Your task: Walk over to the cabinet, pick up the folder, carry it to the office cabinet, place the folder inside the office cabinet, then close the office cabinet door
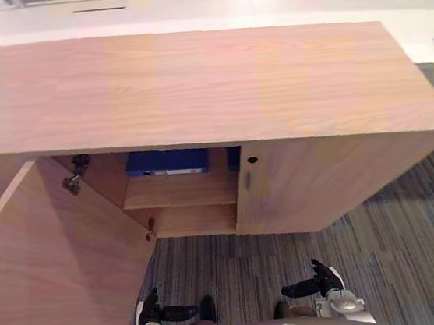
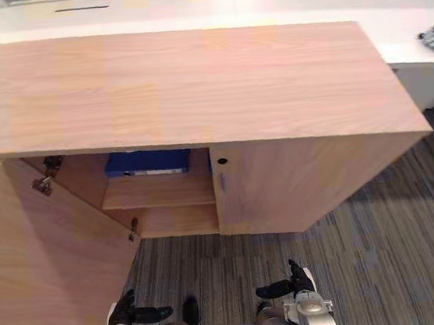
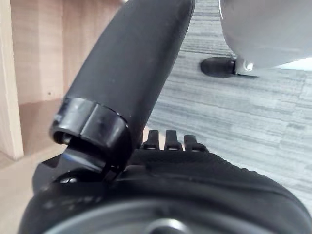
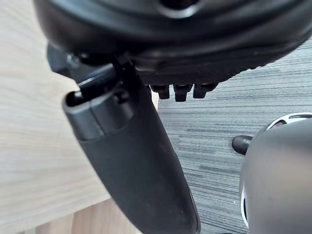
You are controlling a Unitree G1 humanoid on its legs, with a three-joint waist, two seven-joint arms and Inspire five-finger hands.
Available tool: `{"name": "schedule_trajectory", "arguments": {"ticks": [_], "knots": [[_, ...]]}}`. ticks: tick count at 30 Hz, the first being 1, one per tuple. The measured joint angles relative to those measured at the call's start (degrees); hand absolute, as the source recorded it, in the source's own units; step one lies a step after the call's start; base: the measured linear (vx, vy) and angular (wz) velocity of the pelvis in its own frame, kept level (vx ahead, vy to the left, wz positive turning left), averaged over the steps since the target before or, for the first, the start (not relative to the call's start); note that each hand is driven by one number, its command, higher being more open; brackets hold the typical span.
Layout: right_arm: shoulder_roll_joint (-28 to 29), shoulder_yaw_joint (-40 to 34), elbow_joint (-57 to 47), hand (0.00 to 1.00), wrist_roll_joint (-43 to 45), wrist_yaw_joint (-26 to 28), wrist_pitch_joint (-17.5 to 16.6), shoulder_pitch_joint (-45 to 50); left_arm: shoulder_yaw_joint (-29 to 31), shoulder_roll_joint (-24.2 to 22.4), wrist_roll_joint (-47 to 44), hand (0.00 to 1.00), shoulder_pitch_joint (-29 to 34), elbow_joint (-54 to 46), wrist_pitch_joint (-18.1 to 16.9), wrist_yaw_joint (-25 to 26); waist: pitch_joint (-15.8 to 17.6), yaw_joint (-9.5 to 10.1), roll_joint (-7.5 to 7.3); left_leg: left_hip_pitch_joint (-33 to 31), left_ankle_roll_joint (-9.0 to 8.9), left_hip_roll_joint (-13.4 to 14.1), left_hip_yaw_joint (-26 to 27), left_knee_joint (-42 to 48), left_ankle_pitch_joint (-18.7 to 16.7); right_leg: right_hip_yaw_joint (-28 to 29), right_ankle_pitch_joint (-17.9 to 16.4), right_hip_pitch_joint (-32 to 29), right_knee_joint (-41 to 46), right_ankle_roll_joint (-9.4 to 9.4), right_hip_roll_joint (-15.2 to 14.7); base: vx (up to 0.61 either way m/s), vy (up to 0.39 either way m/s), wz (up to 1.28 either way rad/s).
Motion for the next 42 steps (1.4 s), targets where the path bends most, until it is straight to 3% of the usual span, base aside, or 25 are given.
{"name": "schedule_trajectory", "arguments": {"ticks": [3, 7, 9, 10, 11, 12, 13, 14, 17, 21, 27, 30, 33, 37, 42], "knots": [[-0.04, -0.33, -0.01, 1.00, 0.00, -0.04, -0.03, -1.17, 2.18, -0.40, 0.00, 1.00, 0.30, 0.03, -0.03, -0.18, 0.81, 0.22, -0.17, -0.38, -0.83, -0.01, -4.55, 0.03, 1.36, -0.70, -0.91, 2.58, -0.11, -1.15, 0.72, 0.04, -0.052, 1.08], [-0.20, -2.02, -0.67, 1.00, 0.03, -0.61, -0.49, -4.15, 6.50, -1.80, -0.63, 1.00, 0.33, -0.05, 0.02, -0.23, 2.07, 0.70, 0.46, -3.49, -1.28, -0.54, -6.46, 0.29, 3.93, -3.70, -2.80, 2.42, 0.41, 0.19, 0.74, -0.06, -0.053, 0.75], [-0.05, -2.22, -1.88, 1.00, 0.05, -1.11, -0.40, -4.12, 8.56, -2.52, -1.69, 1.00, -0.03, -0.29, 0.11, -0.28, 2.44, 1.18, 1.16, -4.98, 0.19, 0.28, -0.64, 0.13, 1.22, -6.84, -3.41, 2.34, 1.25, 0.04, 0.45, -0.13, 0.023, 0.80], [1.06, -3.24, -2.62, 1.00, 0.05, -1.19, -0.31, -3.59, 11.00, -2.89, -2.25, 1.00, -0.34, -0.60, 0.18, -0.17, 2.44, 0.54, -0.66, -6.22, 1.58, 0.31, 6.48, 2.45, -2.39, -9.24, -3.34, 2.38, -0.24, -0.19, -1.68, -0.07, 0.040, 0.89], [1.71, -4.34, -3.08, 1.00, 0.09, -1.29, -0.12, -3.68, 12.81, -3.34, -2.75, 1.00, -0.48, -1.83, 0.22, -0.23, 2.97, 0.76, -1.39, -8.94, 2.01, 1.37, 14.73, 14.89, -4.40, -10.50, -3.38, 2.32, 0.62, -0.20, -3.35, -0.02, 0.047, 0.82], [1.69, -4.34, -3.23, 1.00, 0.08, -1.29, -0.10, -3.55, 13.30, -3.49, -2.75, 1.00, -0.37, -2.02, 0.25, -0.22, 2.95, 0.76, -1.26, -9.07, 2.08, 1.62, 15.63, 17.33, -4.90, -10.80, -3.45, 2.34, 0.77, -0.20, -3.45, 0.05, 0.066, 0.43], [1.62, -4.32, -4.01, 1.00, 0.09, -1.28, 0.08, -3.07, 14.32, -3.68, -2.72, 1.00, 0.48, -2.34, 0.29, -0.27, 2.67, 0.66, -0.28, -7.87, 1.45, 2.46, 17.91, 20.50, -8.54, -11.00, -3.85, 2.46, 1.84, 0.69, -3.11, 0.09, 0.109, 0.23], [1.75, -4.44, -4.42, 1.00, 0.08, -1.28, 0.08, -3.15, 15.81, -3.48, -2.72, 1.00, 0.98, -2.36, 0.41, -0.28, 2.71, 0.44, 0.54, -6.37, 0.82, 2.87, 18.55, 17.67, -9.99, -11.01, -4.23, 2.48, 2.40, 1.23, -2.34, 0.08, 0.114, 0.18], [2.69, -4.45, -4.69, 1.00, 0.08, -1.12, 0.14, -2.99, 16.99, -2.41, -2.69, 1.00, 1.36, -2.36, 0.63, -0.22, 2.03, 0.88, -0.86, -2.60, 1.36, 0.28, 18.70, 10.02, -6.58, -6.21, -3.33, 3.02, -0.05, 1.05, -2.93, 0.07, 0.110, 0.08], [2.74, -4.40, -3.97, 1.00, 0.07, -1.09, 0.14, -3.17, 17.05, -2.00, -2.64, 1.00, 1.62, -2.31, 0.62, -0.26, 1.72, 0.97, -0.75, 2.21, 1.32, -0.98, 19.04, 4.57, -4.96, -3.40, -2.57, 5.85, -2.12, 1.36, -2.80, 0.08, 0.066, -0.03], [2.11, -4.31, -0.97, 1.00, 0.05, -1.11, 0.43, -3.68, 17.45, -1.20, -5.10, 1.00, 1.63, -2.29, 0.59, -0.23, 0.64, 0.84, -0.43, 4.42, 0.90, 1.25, 18.75, 2.64, -4.61, -0.67, -0.36, 7.24, -2.69, -0.11, -0.04, 0.05, -0.022, -0.02], [0.93, -4.34, -0.09, 1.00, 0.05, -1.32, 0.51, -3.62, 22.27, -0.23, -9.87, 1.00, 1.65, -2.48, 0.56, 0.32, 0.40, 0.81, -0.54, 5.20, 0.90, 2.20, 18.52, 2.71, -4.61, 0.38, 0.70, 8.02, -2.76, -0.70, 0.89, 0.03, -0.038, 0.01], [0.24, -4.38, -0.09, 1.00, 0.07, -1.59, 0.51, -3.59, 26.71, 2.41, -14.67, 1.00, 1.88, -3.62, 0.57, 1.76, 0.13, 0.91, -0.71, 5.79, 0.90, 2.38, 18.47, 2.98, -4.61, 1.25, 0.73, 8.47, -2.76, -0.74, 1.00, 0.00, -0.012, -0.01], [-0.66, -4.34, -0.03, 1.00, 0.09, -1.61, 0.51, -3.53, 30.48, 9.86, -16.30, 1.00, 2.08, -7.05, -0.09, 2.72, -0.36, 1.79, -0.23, 6.07, 0.89, 3.07, 18.07, 3.41, -4.62, 2.29, 0.83, 8.92, -2.65, -0.86, 1.61, -0.01, -0.053, 0.00], [-1.39, -4.26, 0.22, 1.00, 0.12, -1.62, 0.50, -3.32, 33.50, 15.79, -16.40, 1.00, 1.61, -8.10, -0.97, 2.95, -1.05, 1.95, 1.33, 6.27, 0.87, 3.73, 17.34, 3.92, -4.63, 2.59, 1.17, 9.54, -2.61, -1.32, 2.07, -0.04, -0.034, 0.04]]}}
